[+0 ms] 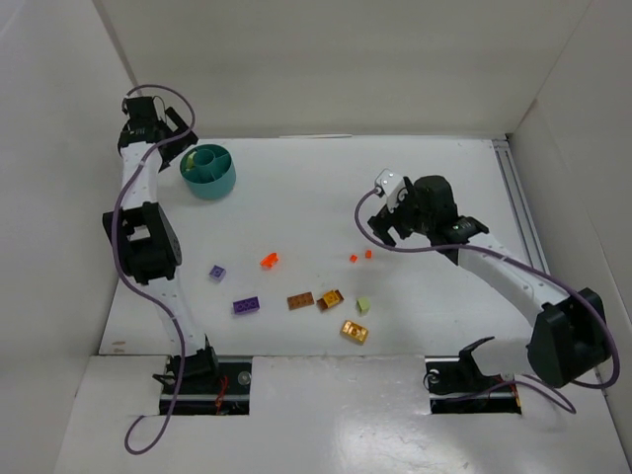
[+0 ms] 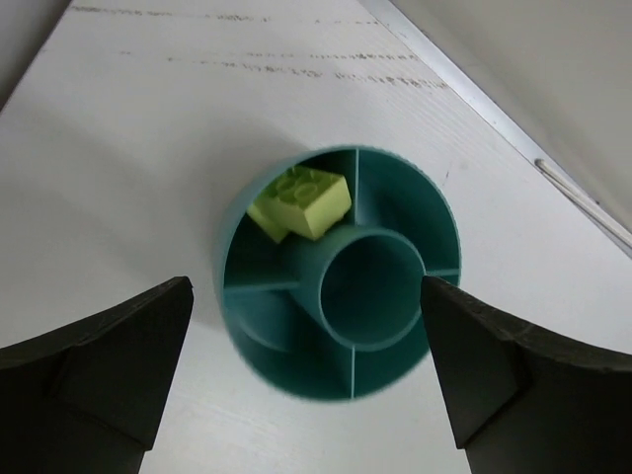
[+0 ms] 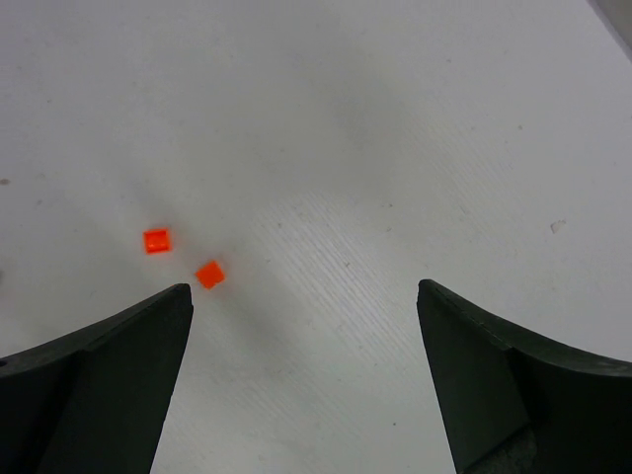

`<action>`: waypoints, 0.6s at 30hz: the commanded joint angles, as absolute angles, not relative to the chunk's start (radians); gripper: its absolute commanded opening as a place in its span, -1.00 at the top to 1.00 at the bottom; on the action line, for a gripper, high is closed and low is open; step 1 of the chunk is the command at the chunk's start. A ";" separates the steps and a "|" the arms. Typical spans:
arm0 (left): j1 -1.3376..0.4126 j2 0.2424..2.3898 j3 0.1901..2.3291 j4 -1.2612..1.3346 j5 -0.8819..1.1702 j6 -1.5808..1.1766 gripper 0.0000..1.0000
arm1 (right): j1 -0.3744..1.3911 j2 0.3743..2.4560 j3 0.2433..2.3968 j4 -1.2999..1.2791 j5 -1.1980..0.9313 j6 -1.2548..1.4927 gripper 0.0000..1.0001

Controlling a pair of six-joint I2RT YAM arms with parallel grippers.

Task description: Sort the legos into containers by color

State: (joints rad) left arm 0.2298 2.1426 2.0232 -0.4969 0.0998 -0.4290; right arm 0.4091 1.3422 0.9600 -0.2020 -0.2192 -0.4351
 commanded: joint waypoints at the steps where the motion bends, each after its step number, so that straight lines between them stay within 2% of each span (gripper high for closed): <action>1: 0.219 1.894 1.914 -0.456 0.075 -0.419 -0.99 | 0.471 1.284 0.924 -0.236 -0.195 -0.434 -1.00; 6: 0.122 1.657 1.680 -0.394 -0.058 -0.480 -0.99 | 0.580 1.226 0.829 -0.272 -0.144 -0.293 -1.00; 11: 0.011 1.367 1.332 -0.281 -0.069 -0.574 -0.99 | 0.768 1.180 0.736 -0.256 -0.025 -0.100 -0.95; 18: -0.218 1.200 1.142 -0.261 -0.124 -0.661 -0.99 | 0.847 1.180 0.647 -0.213 0.031 0.044 -0.86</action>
State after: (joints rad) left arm -0.1547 1.2346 1.1904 -0.3092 -0.0814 -0.6022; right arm 0.8341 1.2037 0.6689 -0.2604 -0.0326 -0.0772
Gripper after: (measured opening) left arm 0.993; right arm 0.935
